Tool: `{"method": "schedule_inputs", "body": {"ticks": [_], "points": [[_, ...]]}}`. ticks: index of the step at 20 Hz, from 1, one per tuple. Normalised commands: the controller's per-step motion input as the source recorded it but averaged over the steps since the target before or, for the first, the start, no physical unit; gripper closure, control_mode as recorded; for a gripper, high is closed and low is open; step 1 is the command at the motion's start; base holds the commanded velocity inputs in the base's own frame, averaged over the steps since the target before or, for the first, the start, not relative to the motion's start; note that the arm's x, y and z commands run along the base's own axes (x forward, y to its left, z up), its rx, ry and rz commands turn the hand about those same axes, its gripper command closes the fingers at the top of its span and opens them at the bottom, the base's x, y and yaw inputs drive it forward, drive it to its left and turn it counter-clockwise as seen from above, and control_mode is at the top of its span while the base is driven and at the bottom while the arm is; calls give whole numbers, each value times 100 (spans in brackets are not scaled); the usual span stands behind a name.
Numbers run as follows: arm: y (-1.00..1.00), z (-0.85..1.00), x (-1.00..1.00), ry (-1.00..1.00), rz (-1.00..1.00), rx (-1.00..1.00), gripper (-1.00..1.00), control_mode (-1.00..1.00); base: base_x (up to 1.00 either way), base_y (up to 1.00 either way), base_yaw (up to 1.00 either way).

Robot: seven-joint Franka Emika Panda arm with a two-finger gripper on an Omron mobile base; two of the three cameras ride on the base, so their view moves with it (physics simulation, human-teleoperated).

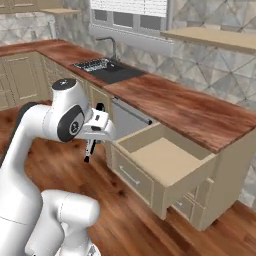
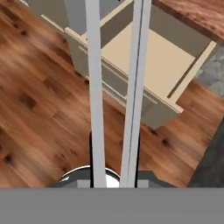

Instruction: Take the tongs from the drawer on the left and place them on the dining counter next to the tray containing the hot dog.

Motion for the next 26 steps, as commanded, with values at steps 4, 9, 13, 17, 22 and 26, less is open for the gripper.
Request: {"method": "schedule_inputs", "body": {"ticks": [4, 9, 13, 17, 22, 26], "points": [[0, 0, 0, 0, 0, 0, 100, 100, 0, 37, 64], [0, 0, 0, 0, 0, 0, 100, 100, 0, 41, 60], [0, 0, 0, 0, 0, 0, 100, 100, 0, 36, 58], [0, 0, 0, 0, 0, 0, 100, 100, 0, 29, 58], [0, 0, 0, 0, 0, 0, 100, 100, 0, 27, 56], [0, 0, 0, 0, 0, 0, 100, 100, 0, 18, 50]]}}
